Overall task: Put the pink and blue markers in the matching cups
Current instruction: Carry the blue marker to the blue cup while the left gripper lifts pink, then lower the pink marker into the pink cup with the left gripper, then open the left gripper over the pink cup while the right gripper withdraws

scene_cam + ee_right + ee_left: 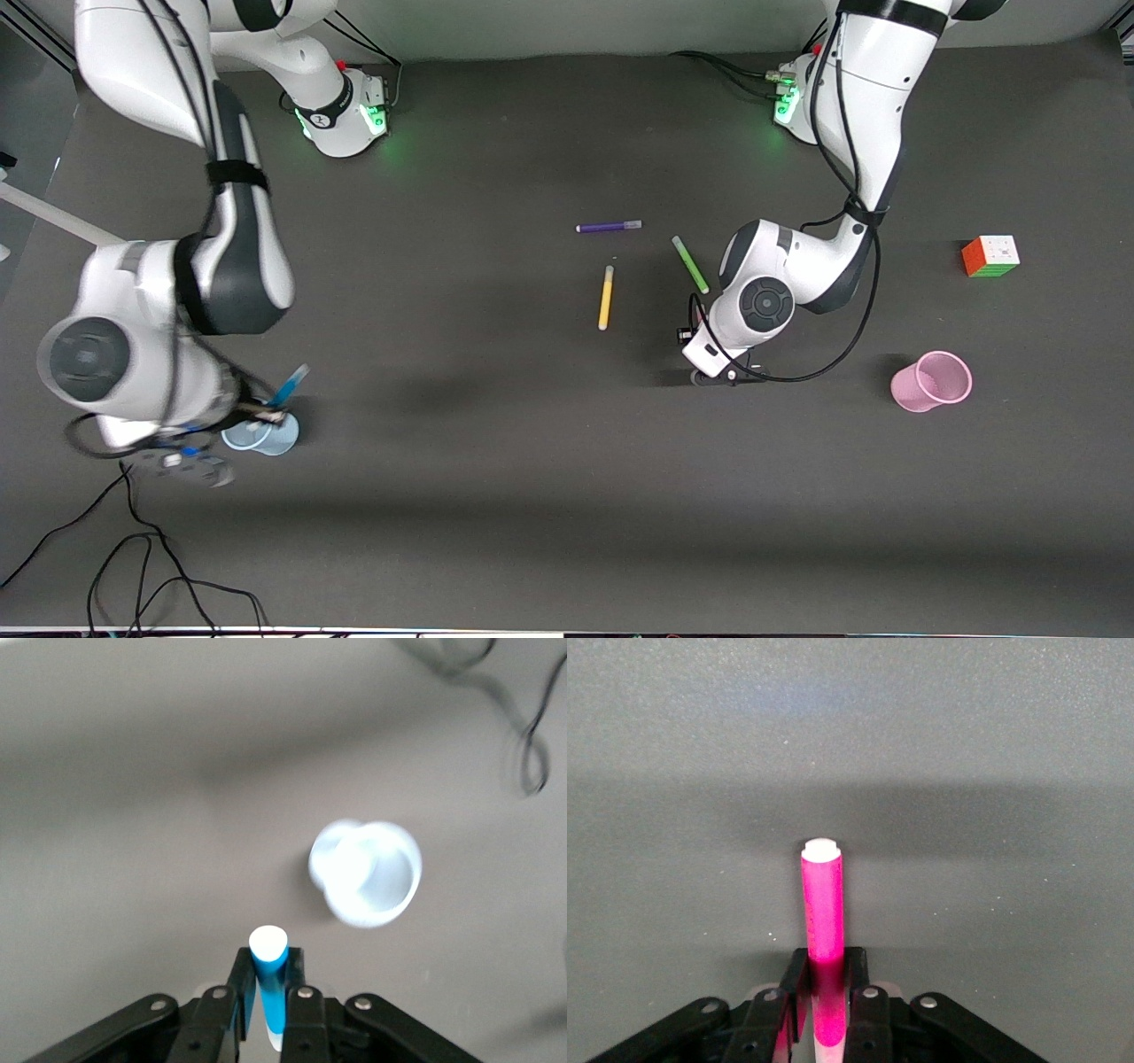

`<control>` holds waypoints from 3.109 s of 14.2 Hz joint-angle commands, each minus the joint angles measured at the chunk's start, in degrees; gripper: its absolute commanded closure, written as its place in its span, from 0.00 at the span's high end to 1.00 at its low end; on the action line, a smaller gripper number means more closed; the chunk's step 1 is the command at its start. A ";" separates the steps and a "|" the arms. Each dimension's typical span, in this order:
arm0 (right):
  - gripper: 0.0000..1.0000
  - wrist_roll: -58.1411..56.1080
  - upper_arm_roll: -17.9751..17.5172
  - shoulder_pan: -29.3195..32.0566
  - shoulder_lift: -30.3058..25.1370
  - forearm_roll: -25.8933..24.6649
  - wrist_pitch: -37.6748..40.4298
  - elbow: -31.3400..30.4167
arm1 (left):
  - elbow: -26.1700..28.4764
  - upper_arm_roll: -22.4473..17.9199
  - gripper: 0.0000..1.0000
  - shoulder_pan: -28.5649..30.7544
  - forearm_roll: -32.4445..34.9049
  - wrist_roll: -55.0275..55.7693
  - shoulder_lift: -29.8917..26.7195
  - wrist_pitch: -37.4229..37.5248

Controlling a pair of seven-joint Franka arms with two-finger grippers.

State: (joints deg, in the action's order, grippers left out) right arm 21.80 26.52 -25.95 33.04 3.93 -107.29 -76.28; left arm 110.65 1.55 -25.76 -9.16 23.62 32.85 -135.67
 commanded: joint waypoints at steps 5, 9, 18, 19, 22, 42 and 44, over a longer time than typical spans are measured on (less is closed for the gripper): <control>0.00 0.97 6.17 -1.21 -2.45 -1.47 -22.83 -14.83 | 1.33 -2.24 0.00 1.33 0.02 -6.12 -5.41 2.67; 0.00 0.70 6.44 -2.44 -5.09 -1.74 -36.82 -27.15 | 0.36 -9.35 0.00 1.42 0.02 -15.95 -11.92 12.52; 0.00 0.61 6.44 -3.15 -5.36 -2.09 -44.22 -33.93 | -3.06 -23.87 0.00 7.64 -0.07 -57.69 -14.05 12.89; 0.00 0.61 6.44 -3.15 -5.36 -2.09 -44.32 -34.02 | -3.24 -23.87 0.00 9.14 -0.07 -62.25 -13.96 11.15; 0.62 -0.43 6.44 -3.06 -5.36 -2.09 -44.32 -34.03 | -3.16 -23.52 0.00 12.39 -2.25 -75.79 -13.35 6.40; 1.00 -16.08 5.56 -2.88 -22.21 3.80 8.74 -16.54 | -1.49 -23.35 0.69 19.08 -39.27 -125.58 -6.66 6.30; 1.00 -15.30 5.30 -3.15 -25.99 3.80 11.13 -16.89 | -1.57 -23.35 0.86 19.08 -39.27 -125.58 -6.57 6.47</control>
State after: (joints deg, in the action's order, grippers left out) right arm 7.73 32.16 -28.82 12.06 6.86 -98.32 -91.49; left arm 109.04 -22.15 -7.19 -46.82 -100.01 26.36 -129.63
